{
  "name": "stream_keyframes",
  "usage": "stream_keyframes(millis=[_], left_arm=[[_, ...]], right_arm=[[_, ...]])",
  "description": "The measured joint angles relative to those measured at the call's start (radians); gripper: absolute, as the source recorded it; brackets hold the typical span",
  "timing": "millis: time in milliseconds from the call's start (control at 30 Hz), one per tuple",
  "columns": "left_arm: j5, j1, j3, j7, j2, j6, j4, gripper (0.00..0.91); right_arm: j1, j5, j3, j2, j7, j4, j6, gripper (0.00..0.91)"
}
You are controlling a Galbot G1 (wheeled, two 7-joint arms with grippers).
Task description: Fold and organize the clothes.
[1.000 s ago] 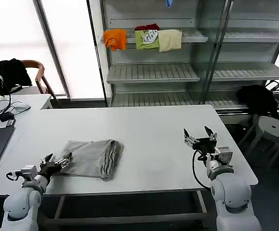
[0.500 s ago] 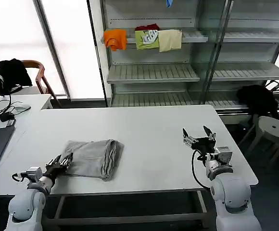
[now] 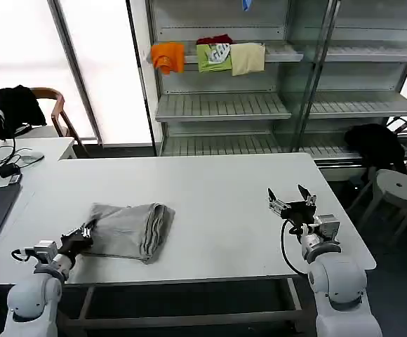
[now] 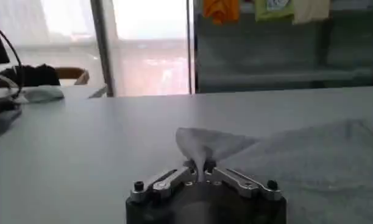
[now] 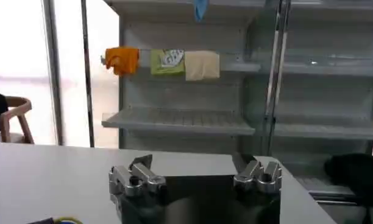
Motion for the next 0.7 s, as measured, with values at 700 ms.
stream_keyframes(millis=[700], left_arm=[[0.045,-0.078,-0.208,0.104,0.409,-0.048,0.065,0.141]], right_arm=[[-0.021,0.016,0.012,-0.01,-0.019,-0.047,0.058,0.907]])
